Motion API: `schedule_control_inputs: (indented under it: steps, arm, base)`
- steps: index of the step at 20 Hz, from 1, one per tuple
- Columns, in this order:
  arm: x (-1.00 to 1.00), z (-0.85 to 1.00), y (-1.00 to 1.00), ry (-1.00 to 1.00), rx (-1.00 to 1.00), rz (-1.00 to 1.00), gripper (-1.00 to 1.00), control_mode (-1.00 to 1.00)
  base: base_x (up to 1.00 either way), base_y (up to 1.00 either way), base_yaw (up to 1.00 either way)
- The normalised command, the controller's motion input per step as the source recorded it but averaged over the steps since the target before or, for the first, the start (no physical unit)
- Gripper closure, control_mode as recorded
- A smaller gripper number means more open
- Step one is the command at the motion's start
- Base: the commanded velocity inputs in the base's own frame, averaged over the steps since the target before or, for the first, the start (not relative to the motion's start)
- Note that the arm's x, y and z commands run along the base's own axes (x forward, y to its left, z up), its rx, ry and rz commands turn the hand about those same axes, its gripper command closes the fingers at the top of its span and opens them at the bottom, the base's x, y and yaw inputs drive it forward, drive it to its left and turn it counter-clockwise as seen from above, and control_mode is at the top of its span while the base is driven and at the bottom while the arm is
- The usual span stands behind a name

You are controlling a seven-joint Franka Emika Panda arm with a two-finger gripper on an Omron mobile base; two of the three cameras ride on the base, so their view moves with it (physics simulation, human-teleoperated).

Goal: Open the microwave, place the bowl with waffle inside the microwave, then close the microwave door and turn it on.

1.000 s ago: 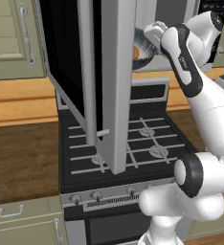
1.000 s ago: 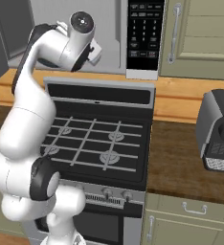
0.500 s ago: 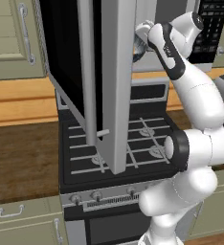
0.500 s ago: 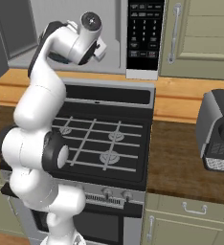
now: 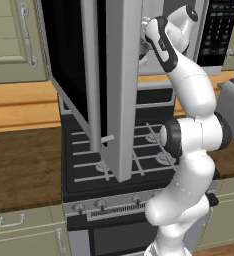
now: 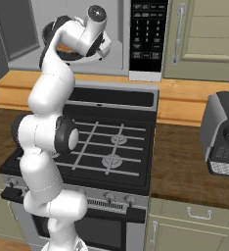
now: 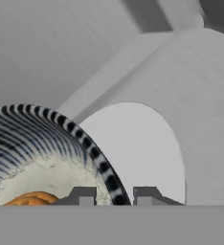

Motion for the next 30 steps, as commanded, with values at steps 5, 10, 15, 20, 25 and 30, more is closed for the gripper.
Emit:
schedule_control_inputs:
  steps: [5, 10, 15, 20, 25, 30]
  arm:
    - [0.29, 0.10, 0.00, 0.02, 0.00, -0.07, 1.00, -1.00]
    - [0.00, 0.02, 0.04, -0.01, 0.00, -0.07, 1.00, -1.00]
    - [0.00, 0.00, 0.13, 0.00, 0.00, -0.06, -1.00, -1.00]
    - [0.00, 0.00, 0.02, -0.01, 0.00, -0.08, -1.00, -1.00]
    - [0.00, 0.02, 0.00, -0.07, 0.00, -0.08, -1.00, -1.00]
    - [-0.71, 0.06, -0.04, -0.15, 0.00, -0.01, -1.00, -1.00]
  base:
    - [0.00, 0.00, 0.00]
    - [0.00, 0.00, 0.00]
    - [0.00, 0.00, 0.00]
    - [0.00, 0.00, 0.00]
    - [0.00, 0.00, 0.00]
    - [0.00, 0.00, 0.00]
